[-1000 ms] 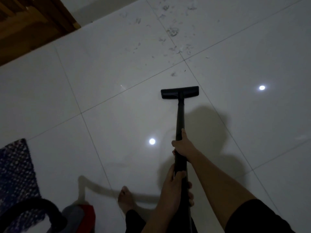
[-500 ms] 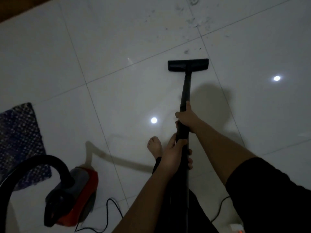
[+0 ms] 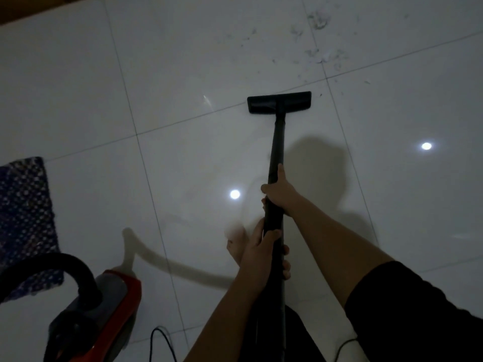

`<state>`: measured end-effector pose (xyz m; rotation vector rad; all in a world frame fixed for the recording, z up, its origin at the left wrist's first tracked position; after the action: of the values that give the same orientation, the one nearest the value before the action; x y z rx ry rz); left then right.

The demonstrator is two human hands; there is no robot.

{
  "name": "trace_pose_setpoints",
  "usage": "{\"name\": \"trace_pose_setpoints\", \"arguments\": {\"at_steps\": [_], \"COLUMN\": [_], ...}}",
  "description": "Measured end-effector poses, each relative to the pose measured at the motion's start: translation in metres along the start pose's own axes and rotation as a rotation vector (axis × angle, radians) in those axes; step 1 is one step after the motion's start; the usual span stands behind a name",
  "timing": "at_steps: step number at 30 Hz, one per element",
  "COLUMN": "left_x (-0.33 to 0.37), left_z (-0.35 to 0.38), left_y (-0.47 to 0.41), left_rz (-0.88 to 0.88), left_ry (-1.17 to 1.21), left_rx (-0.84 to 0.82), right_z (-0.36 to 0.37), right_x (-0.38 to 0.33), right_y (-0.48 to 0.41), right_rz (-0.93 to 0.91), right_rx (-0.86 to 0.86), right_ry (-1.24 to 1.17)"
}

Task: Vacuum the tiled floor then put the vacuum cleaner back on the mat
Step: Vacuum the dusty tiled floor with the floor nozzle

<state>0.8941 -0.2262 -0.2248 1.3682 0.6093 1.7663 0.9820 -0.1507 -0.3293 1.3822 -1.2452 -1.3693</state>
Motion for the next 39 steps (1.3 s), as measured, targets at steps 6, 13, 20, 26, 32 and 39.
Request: {"name": "trace_pose_setpoints", "arguments": {"at_steps": [6, 13, 20, 26, 32, 39], "left_x": [0.022, 0.049, 0.083, 0.109, 0.126, 0.158], "left_z": [-0.010, -0.025, -0.033, -0.037, -0.036, -0.022], "left_y": [-0.017, -0.043, -0.060, -0.075, -0.096, -0.129], "left_rz": [-0.001, -0.023, -0.004, 0.024, 0.019, 0.003], "left_ry": [0.012, 0.065, 0.128, 0.154, 0.199, 0.194], "left_rx": [0.035, 0.050, 0.030, 0.029, 0.072, 0.102], "right_z": [0.009, 0.019, 0.027, 0.033, 0.036, 0.026], "right_x": [-0.034, -0.077, -0.114, -0.142, -0.173, -0.221], "right_y": [-0.010, -0.020, -0.023, -0.030, -0.037, -0.048], "right_rz": [-0.015, -0.016, -0.023, -0.018, -0.019, -0.032], "right_rx": [0.001, 0.016, 0.030, 0.038, 0.025, 0.020], "right_ry": [0.039, 0.104, 0.134, 0.174, 0.192, 0.235]}}
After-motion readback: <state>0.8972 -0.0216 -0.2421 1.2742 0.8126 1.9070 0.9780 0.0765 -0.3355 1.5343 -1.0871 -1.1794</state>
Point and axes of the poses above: each hand's wrist, its own y-axis away from the middle knuckle, its own z-axis out of the palm, x = y × z, the point moved 6 cm from there along -y, towards the middle knuckle, and after that the axes turned 12 degrees about z, right-handed, at the moved point
